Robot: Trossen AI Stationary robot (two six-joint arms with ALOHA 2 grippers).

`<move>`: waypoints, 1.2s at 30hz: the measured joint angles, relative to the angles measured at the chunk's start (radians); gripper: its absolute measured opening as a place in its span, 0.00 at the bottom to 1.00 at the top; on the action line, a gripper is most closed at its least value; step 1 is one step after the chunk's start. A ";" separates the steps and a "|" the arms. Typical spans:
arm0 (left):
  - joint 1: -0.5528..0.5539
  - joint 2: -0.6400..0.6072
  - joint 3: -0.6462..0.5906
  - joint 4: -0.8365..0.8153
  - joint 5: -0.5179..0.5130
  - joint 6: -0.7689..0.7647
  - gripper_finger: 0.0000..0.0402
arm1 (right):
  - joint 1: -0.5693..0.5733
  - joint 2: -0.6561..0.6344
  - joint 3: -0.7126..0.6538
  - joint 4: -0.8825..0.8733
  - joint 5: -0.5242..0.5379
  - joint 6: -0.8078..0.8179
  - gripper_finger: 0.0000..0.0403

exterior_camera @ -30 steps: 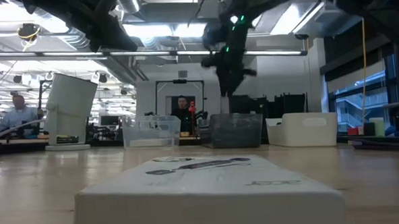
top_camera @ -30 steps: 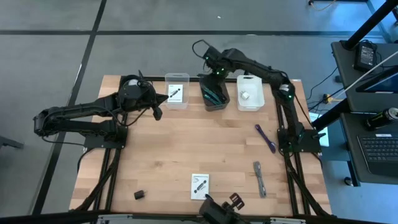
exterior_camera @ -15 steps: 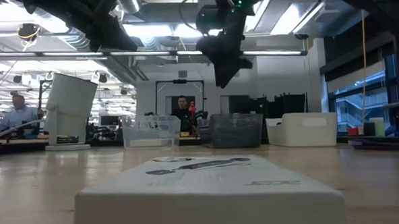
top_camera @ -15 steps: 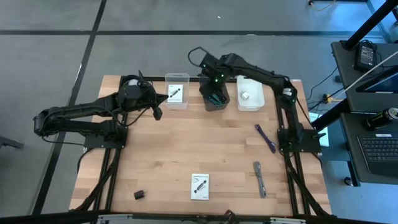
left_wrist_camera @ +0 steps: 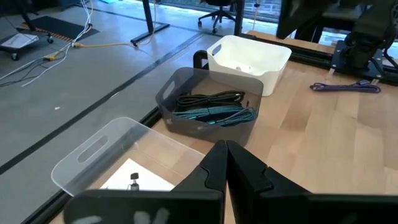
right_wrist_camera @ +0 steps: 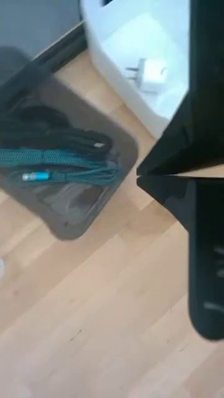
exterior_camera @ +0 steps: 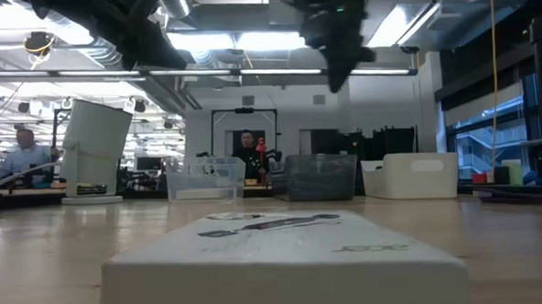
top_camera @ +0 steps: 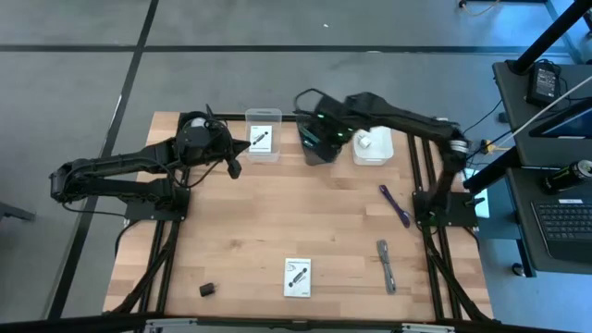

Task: Pick and place items into bin
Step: Put the violet charger cable into the black bin

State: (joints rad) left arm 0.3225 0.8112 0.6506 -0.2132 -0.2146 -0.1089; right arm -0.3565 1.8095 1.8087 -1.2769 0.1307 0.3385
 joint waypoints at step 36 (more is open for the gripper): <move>0.000 0.000 0.000 0.099 0.019 0.043 0.00 | 0.028 -0.682 -1.225 0.327 -0.141 0.259 0.35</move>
State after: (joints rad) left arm 0.3225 0.8113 0.6510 -0.1138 -0.1959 -0.0654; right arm -0.3283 1.1270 0.5840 -0.9497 -0.0107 0.5980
